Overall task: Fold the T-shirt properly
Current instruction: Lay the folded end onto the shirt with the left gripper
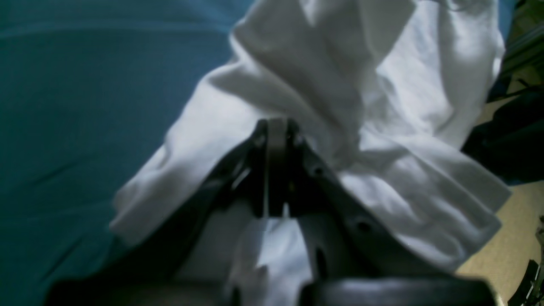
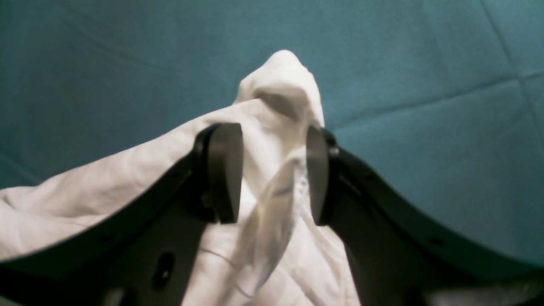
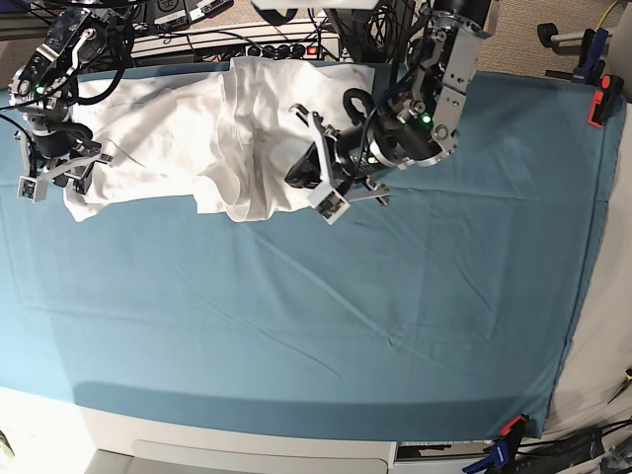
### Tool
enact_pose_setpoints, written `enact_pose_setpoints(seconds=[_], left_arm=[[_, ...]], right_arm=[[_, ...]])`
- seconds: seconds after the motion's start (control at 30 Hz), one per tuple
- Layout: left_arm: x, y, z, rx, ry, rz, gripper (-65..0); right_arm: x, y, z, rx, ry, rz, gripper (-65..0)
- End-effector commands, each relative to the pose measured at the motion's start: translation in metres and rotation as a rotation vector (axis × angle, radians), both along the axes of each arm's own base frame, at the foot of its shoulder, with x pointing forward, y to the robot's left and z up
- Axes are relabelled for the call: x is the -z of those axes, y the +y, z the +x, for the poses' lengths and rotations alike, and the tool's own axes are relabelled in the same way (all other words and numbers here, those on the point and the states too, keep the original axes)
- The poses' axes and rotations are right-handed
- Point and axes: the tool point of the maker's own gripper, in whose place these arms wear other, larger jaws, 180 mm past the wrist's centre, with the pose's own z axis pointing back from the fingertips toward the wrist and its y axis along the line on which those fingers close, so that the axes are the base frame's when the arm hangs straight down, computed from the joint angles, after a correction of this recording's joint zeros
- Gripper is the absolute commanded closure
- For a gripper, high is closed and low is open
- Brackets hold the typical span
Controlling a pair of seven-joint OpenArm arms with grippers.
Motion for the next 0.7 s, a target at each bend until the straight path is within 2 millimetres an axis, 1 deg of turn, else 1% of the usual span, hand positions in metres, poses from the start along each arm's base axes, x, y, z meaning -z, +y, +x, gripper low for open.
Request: enact_pose_setpoints(seconds=[0.0, 0.17, 0.27, 0.33, 0.47, 0.57, 0.67], left_arm=[[-0.016, -0.011, 0.004, 0.005, -0.038, -0.056, 0.0], [-0.015, -0.037, -0.005, 0.052, -0.050, -0.060, 0.0], [-0.012, -0.052, -0.005, 0.081, -0.060, -0.046, 0.0], [-0.010, -0.059, -0.001, 0.095, -0.068, -0.043, 0.0], [-0.003, -0.073, 0.014, 0.105, -0.056, -0.035, 0.0], [0.006, -0.085, 0.023, 0.116, -0.022, -0.027, 0.0], [0.017, -0.097, 0.027, 0.129, 0.019, -0.023, 0.0]], right_arm=[[-0.016, -0.004, 0.007, -0.007, -0.051, -0.028, -24.9], [-0.015, -0.004, 0.007, -0.007, -0.050, -0.028, -24.9], [-0.015, -0.004, 0.007, -0.007, -0.050, -0.028, -24.9], [-0.015, -0.004, 0.007, -0.007, -0.050, -0.028, -24.9], [-0.015, -0.004, 0.007, -0.007, -0.050, -0.028, -24.9], [-0.015, -0.004, 0.007, -0.008, -0.050, -0.028, -24.9], [-0.015, -0.004, 0.007, -0.007, -0.050, -0.028, -24.9]])
